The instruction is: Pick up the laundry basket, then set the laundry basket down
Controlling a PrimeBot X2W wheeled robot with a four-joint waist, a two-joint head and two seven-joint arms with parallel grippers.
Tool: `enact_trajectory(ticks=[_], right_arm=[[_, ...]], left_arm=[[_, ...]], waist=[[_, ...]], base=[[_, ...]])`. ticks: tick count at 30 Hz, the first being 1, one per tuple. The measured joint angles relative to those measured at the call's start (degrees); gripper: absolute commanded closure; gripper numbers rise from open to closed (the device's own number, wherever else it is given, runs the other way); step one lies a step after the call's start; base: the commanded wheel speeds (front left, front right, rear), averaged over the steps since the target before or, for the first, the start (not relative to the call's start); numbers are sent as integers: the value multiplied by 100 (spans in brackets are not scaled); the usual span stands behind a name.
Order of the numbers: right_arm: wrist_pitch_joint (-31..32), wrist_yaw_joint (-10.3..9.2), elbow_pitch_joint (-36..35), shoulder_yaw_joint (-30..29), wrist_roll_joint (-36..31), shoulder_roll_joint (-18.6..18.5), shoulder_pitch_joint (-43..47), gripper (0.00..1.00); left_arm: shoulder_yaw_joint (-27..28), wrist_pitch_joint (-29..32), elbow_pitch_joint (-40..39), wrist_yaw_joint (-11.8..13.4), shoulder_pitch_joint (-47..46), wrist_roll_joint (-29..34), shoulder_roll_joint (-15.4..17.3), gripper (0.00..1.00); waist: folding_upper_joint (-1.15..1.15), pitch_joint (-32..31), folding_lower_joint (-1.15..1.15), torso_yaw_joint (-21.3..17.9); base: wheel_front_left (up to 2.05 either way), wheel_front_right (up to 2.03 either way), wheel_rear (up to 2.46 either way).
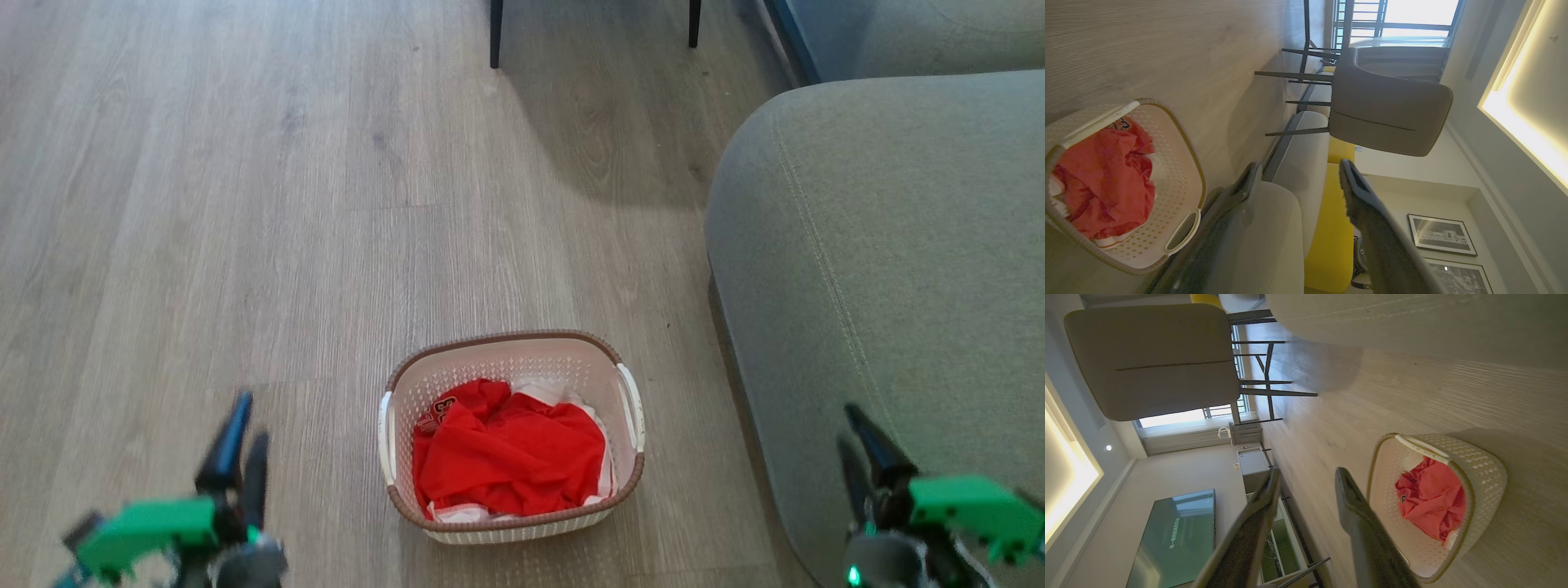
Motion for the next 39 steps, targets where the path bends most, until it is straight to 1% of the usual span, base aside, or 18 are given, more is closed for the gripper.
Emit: enact_trajectory(ticks=[4, 10, 15, 21, 32, 39], right_arm=[[-18, -1, 66, 29, -1, 4, 153, 0], [-122, -1, 49, 143, -11, 4, 149, 0], [-188, -1, 44, 177, -127, 4, 149, 0], [-263, -1, -9, 214, -421, 4, 146, 0], [-463, -1, -190, 309, -1218, 4, 142, 0], [-584, -1, -344, 398, -1995, 3, 124, 0]], left_arm=[[-19, -33, 45, 1, 196, 1, -22, 0], [-79, -134, -30, 0, 136, 54, -22, 0], [-148, -190, -73, 0, 138, 162, -21, 0], [-176, -305, -203, 10, 138, 411, -21, 0], [-288, -487, -464, 160, 138, 1194, -20, 0], [-411, -595, -623, 252, 138, 1941, -19, 0]], waist=[[0, -4, 0, 0], [0, -15, 0, 0], [0, -26, 0, 2], [0, -42, 0, 4], [0, -62, 0, 9], [0, -65, 0, 14]], base=[[0, 0, 0], [0, 0, 0], [0, 0, 0], [0, 0, 0], [0, 0, 0], [0, 0, 0]])
